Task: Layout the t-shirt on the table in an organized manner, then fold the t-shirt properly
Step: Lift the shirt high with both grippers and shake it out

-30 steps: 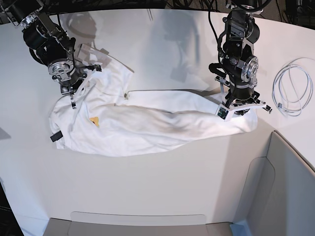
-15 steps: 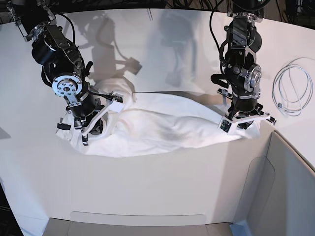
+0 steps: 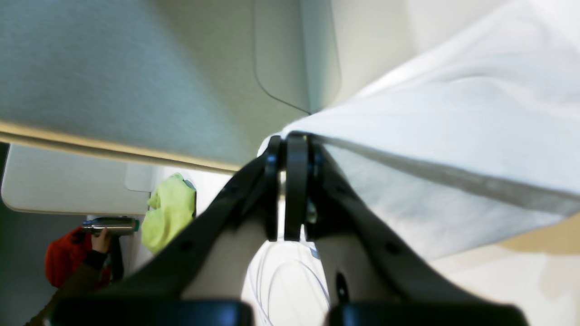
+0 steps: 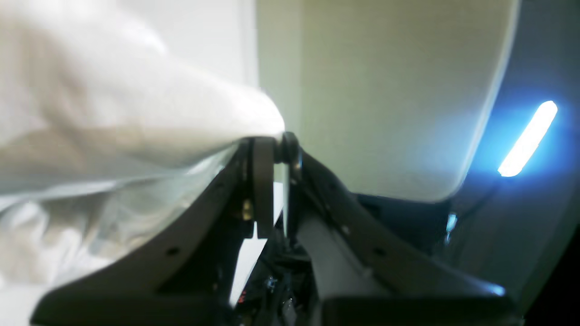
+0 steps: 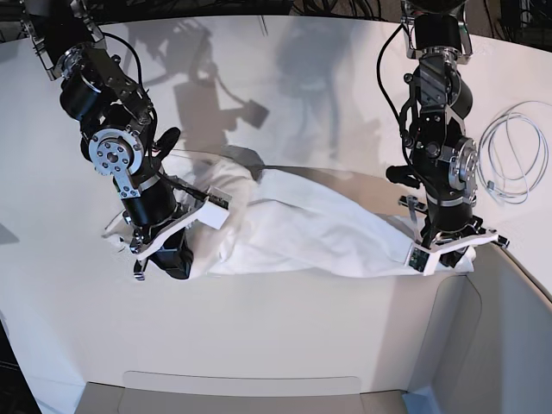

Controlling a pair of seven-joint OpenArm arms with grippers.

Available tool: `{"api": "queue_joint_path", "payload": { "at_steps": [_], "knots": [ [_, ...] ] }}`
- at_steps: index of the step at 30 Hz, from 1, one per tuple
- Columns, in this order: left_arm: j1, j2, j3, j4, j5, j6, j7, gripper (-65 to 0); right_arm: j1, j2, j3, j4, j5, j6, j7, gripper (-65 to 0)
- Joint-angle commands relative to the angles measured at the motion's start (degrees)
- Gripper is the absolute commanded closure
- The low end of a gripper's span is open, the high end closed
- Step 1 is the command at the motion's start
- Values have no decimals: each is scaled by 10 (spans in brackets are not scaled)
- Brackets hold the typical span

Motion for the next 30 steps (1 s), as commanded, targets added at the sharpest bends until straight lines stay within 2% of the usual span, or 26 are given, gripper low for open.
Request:
{"api": "queue_joint_path", "payload": {
  "at_steps": [1, 9, 11, 14, 18, 26, 30],
  "knots": [
    [-17, -4, -1, 12, 9, 8, -12, 0, 12, -3, 5, 11, -5, -27, 4, 0],
    [-63, -4, -2, 12, 9, 8, -13, 0, 43, -40, 6, 10, -3, -126, 4, 0],
    [-82, -4, -2, 13, 9, 8, -13, 0, 58, -51, 6, 10, -3, -141, 4, 0],
    [-110, -9, -1, 16, 9, 8, -13, 0, 84, -57, 5, 7, -1, -143, 4, 0],
    [-166, -24, 4, 14, 9, 8, -14, 0, 136, -64, 5, -1, 38, -143, -1, 0],
    [-291, -36, 4, 13, 9, 8, -16, 0, 267, -65, 3, -74, 45, -143, 0, 0],
    [-350, -36, 4, 12, 9, 8, -71, 0, 343, -65, 5, -113, 83, -143, -1, 0]
  ]
}}
